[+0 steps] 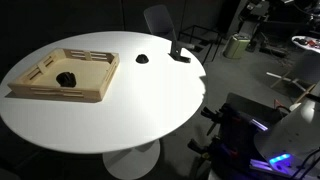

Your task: Pick up the rightmost black object and flip it to the left, put the black object back onto the table

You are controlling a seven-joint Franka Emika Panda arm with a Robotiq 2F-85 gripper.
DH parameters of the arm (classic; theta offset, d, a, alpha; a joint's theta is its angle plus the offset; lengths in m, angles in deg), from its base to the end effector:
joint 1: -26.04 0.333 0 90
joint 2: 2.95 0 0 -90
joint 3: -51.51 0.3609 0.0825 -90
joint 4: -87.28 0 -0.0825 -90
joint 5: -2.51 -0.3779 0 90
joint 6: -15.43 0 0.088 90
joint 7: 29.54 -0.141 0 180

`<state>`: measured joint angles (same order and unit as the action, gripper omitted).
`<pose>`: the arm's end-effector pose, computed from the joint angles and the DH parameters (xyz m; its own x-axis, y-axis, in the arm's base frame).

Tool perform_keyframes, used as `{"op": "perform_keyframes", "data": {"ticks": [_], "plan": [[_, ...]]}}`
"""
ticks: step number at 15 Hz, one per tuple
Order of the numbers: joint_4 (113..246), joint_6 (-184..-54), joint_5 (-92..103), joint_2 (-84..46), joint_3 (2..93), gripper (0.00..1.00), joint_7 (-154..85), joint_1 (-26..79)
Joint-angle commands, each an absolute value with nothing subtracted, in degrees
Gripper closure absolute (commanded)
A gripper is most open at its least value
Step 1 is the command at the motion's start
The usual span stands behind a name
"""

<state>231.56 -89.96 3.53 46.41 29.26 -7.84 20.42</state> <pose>0.2437 -0.1591 0.5374 0.9732 -0.0210 0.2292 0.0259 -0.9795 -0.1998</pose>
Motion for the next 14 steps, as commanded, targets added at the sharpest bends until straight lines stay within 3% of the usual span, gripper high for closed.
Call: {"op": "perform_keyframes", "data": {"ticks": [1, 14], "plan": [[231.42, -89.84, 3.00, 46.11, 29.78, 0.00, -7.34, 19.69], [227.82, -91.16, 4.31, 40.39, 29.92, 0.00, -6.89, 20.36]]}}
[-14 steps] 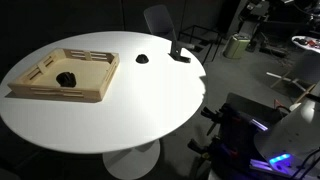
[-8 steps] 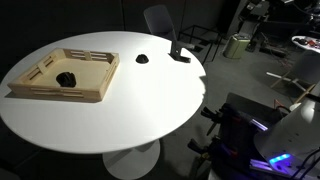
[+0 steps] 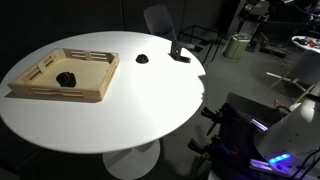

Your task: Pick up the rightmost black object and flip it to the left, put the black object back onto the table

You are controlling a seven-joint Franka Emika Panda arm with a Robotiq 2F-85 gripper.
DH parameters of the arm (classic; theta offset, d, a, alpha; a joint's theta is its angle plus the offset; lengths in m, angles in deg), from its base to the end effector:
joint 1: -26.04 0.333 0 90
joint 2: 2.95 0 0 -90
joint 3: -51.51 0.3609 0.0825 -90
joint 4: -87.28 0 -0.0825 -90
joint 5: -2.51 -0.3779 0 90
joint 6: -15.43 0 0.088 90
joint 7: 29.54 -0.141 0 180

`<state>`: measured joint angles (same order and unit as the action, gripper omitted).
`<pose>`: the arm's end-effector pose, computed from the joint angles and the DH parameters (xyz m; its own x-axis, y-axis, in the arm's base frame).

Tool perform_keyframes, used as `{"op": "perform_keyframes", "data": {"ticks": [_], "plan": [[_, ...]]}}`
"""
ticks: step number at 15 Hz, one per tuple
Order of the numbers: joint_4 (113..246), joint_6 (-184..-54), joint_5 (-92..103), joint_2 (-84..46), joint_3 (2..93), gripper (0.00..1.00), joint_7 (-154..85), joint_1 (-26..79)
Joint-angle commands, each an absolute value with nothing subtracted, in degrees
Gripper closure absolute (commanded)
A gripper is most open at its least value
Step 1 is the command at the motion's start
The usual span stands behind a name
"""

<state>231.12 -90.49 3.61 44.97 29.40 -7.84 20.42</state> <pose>0.2504 -0.1608 0.5357 0.9754 -0.0223 0.2192 0.0211 -0.9808 -0.1937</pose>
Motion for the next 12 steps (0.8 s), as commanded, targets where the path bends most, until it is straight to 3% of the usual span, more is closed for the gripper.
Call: {"op": "perform_keyframes", "data": {"ticks": [1, 12], "plan": [[227.16, -91.78, 4.45, 39.18, 30.02, 0.00, -6.80, 20.40], [213.91, -95.49, 3.28, 19.86, 30.05, 0.00, -4.06, 20.56]]}}
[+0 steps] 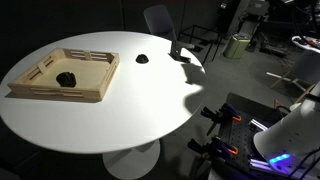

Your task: Pick up the rightmost black object and flip it to the left, put the black object back onto the table

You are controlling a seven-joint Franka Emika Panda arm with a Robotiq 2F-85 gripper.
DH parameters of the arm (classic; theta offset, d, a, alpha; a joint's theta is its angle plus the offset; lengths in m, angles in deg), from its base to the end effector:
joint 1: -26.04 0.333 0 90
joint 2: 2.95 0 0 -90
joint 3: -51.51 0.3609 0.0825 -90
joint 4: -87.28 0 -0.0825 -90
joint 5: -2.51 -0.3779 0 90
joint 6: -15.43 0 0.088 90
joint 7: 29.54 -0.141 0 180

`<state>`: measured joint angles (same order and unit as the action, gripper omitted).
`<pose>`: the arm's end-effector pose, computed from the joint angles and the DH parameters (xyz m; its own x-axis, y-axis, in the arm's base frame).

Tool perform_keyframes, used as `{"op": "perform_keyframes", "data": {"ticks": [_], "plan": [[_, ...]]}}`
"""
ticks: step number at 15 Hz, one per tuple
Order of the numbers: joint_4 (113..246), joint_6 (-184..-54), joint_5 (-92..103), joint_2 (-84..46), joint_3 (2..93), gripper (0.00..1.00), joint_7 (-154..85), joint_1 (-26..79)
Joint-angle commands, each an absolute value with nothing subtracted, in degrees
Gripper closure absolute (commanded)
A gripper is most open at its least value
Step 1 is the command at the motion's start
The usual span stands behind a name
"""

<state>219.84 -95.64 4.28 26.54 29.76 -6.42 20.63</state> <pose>0.3415 -0.2016 0.5391 0.9866 -0.0332 0.1598 -0.0176 -0.9950 -0.0981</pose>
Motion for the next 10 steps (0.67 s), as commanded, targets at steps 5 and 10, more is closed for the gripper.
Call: {"op": "perform_keyframes", "data": {"ticks": [5, 10], "plan": [[207.90, -95.53, 2.39, 12.53, 30.24, 0.00, -2.24, 19.69], [202.79, -94.69, -2.26, 6.54, 29.98, 0.00, 1.91, 18.66]]}}
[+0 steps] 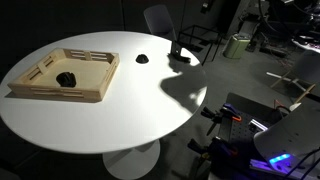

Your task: Pick up the rightmost black object and flip it to the left, put the black object back onto the table

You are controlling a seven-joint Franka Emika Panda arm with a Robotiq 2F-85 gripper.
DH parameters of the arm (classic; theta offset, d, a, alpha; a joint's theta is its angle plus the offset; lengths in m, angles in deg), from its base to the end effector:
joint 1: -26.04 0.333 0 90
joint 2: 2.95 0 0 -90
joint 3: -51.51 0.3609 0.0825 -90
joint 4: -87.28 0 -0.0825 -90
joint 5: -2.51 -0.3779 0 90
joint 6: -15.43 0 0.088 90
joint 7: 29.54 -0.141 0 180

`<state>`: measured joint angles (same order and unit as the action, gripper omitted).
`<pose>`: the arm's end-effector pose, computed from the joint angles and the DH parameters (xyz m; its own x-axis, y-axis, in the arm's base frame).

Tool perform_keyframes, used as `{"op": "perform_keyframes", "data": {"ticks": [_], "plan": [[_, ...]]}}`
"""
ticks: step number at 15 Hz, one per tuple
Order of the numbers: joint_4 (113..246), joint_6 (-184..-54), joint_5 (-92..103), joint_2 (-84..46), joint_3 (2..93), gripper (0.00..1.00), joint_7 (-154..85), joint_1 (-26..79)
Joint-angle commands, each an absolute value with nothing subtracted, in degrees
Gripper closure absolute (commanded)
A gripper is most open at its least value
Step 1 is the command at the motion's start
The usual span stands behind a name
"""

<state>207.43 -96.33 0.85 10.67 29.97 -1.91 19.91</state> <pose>0.4248 -0.2339 0.5341 0.9930 -0.0080 0.1182 -0.0001 -0.9978 -0.0667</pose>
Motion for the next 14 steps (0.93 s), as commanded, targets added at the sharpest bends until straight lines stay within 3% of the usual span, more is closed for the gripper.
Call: {"op": "perform_keyframes", "data": {"ticks": [1, 14], "plan": [[201.97, -94.54, -3.28, 5.50, 30.03, 0.00, 2.72, 18.34], [192.50, -84.11, -21.15, -6.57, 30.60, 0.00, 15.00, 10.08]]}}
